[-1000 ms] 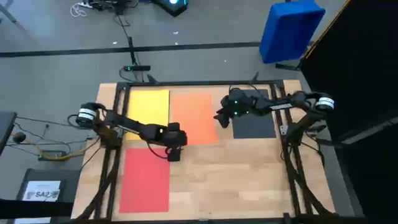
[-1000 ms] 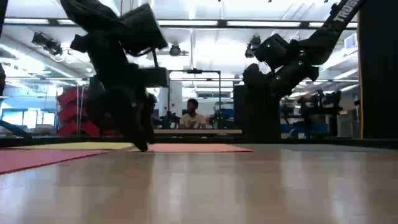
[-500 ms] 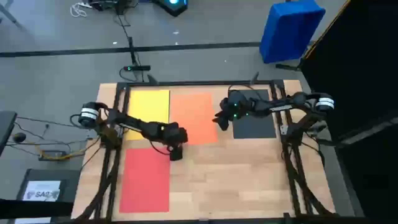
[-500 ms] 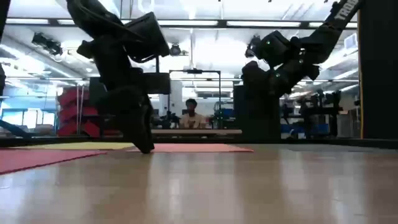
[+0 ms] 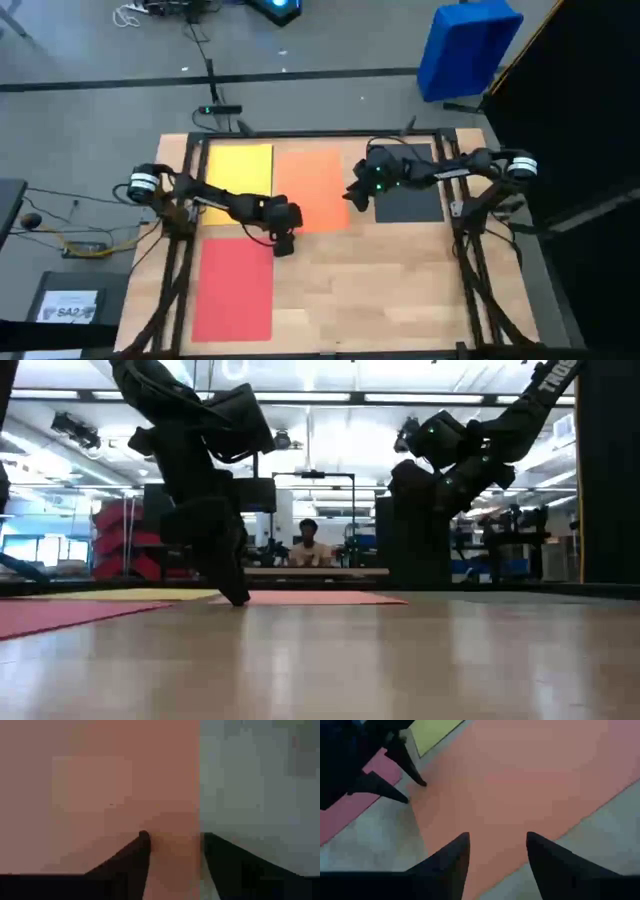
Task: Organize paper
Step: Put the orange paper to the bottom right of the table
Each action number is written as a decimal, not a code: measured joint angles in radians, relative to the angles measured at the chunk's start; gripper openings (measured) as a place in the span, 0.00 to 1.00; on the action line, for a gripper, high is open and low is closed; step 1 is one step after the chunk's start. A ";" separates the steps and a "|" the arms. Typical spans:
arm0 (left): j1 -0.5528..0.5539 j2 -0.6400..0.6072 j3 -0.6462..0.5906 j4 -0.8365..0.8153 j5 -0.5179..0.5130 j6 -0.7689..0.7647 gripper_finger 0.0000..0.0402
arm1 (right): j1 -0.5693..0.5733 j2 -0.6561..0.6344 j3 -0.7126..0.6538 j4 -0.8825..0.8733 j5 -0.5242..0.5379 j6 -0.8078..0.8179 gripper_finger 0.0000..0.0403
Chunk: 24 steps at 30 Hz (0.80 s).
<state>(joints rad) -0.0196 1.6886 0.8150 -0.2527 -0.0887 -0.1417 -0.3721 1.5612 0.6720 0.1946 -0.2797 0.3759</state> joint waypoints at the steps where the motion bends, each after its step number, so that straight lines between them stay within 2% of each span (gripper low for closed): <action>1: 0.000 0.000 0.000 0.001 0.000 0.000 0.32 | 0.000 0.000 0.000 -0.006 -0.006 0.000 0.42; 9: 0.000 0.000 -0.001 0.003 0.000 0.000 0.21 | -0.003 0.000 0.000 -0.122 -0.100 0.055 0.42; 14: 0.000 0.001 -0.001 0.008 -0.003 0.004 0.20 | -0.002 0.000 0.000 -0.173 -0.171 0.141 0.42; 24: 0.000 0.001 -0.002 0.030 -0.006 0.006 0.20 | 0.032 0.007 0.000 -0.176 -0.196 0.207 0.42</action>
<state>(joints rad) -0.0196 1.6894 0.8131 -0.2225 -0.0944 -0.1352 -0.3401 1.5678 0.6720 0.0186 -0.4755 0.5827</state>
